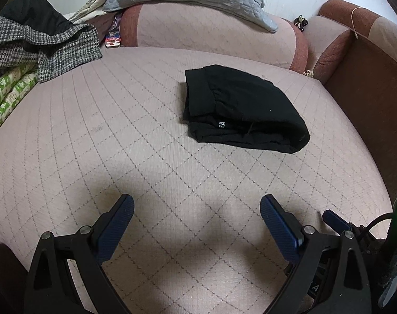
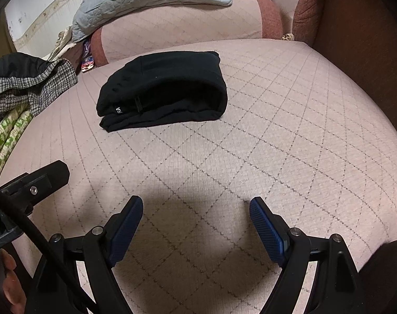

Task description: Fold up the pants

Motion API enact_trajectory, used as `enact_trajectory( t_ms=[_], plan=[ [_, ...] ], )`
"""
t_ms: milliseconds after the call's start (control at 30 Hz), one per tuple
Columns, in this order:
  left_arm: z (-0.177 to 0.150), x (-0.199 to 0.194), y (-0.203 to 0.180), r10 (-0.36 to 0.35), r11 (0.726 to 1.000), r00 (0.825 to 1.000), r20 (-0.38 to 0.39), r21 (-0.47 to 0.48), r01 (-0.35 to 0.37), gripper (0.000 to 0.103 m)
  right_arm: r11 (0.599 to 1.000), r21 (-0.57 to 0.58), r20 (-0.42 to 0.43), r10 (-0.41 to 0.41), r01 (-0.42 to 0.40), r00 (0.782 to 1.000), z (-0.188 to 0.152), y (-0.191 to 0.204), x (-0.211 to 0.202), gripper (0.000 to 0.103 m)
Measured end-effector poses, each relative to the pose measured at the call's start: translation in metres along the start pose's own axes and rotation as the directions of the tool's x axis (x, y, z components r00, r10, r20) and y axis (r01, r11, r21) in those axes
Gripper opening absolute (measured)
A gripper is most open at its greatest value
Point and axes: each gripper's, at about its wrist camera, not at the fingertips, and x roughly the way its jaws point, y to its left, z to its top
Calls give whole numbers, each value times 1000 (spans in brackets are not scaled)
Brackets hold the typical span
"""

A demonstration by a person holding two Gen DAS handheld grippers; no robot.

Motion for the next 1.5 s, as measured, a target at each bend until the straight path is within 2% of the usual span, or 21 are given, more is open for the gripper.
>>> enact_trajectory(
  t_ms=[233, 367, 467, 533, 600, 667, 833, 867, 933, 967, 1033, 1067, 1100, 1167, 1233, 1367, 1433, 1500],
  plan=[
    [3, 9, 3, -3, 1000, 1000, -21, -4, 3, 97, 1000, 14, 13, -3, 2, 1000, 5, -8, -1, 88],
    [11, 16, 21, 1, 998, 999, -37, -62, -3, 97, 999, 51, 41, -3, 1, 999, 26, -27, -2, 88],
    [12, 22, 29, 13, 996, 998, -57, -93, -19, 97, 991, 124, 72, 37, -45, 997, 53, -52, 3, 88],
    [13, 26, 31, 23, 995, 998, -61, -98, -29, 97, 975, 189, 103, 99, -118, 990, 72, -71, 11, 88],
    [17, 29, 31, 26, 994, 998, -59, -100, -32, 97, 944, 249, 101, 197, -217, 975, 95, -87, 28, 88],
    [24, 33, 30, 7, 995, 998, -55, -102, -13, 97, 904, 292, 75, 303, -312, 950, 116, -96, 54, 88],
    [50, 49, 26, -53, 992, 997, -49, -118, 47, 97, 817, 370, 21, 468, -442, 884, 147, -100, 109, 88],
    [57, 53, 24, -58, 991, 997, -41, -120, 53, 97, 796, 379, 17, 503, -472, 864, 152, -98, 118, 88],
    [71, 58, 21, -67, 991, 997, -29, -114, 63, 97, 779, 377, 19, 534, -501, 845, 158, -91, 130, 86],
    [80, 62, 19, -63, 993, 998, -16, -105, 61, 97, 776, 368, 16, 546, -512, 838, 160, -86, 133, 81],
    [96, 72, 13, -30, 997, 1000, -5, -78, 29, 97, 767, 360, -11, 573, -531, 819, 161, -80, 139, 55],
    [105, 81, 11, -12, 998, 1000, -9, -69, 12, 97, 772, 359, -16, 567, -525, 824, 159, -78, 140, 52],
    [109, 88, 10, 0, 998, 1000, -20, -67, -2, 97, 765, 363, -11, 574, -531, 819, 159, -79, 140, 42],
    [114, 105, 8, 7, 997, 998, -60, -76, -12, 97, 727, 401, 2, 608, -557, 794, 160, -84, 141, 31],
    [113, 120, 5, -3, 996, 995, -103, -89, -6, 97, 711, 412, 19, 619, -570, 785, 162, -88, 137, 27],
    [111, 130, -12, 4, 998, 993, -117, -63, -11, 97, 743, 377, 31, 586, -553, 810, 165, -85, 124, 24],
    [111, 132, -20, 5, 999, 994, -109, -40, -9, 97, 746, 378, 42, 578, -548, 815, 165, -90, 119, 23],
    [109, 134, -23, -30, 999, 993, -117, -36, 26, 97, 744, 392, 55, 569, -541, 821, 165, -99, 114, 23]
  ],
)
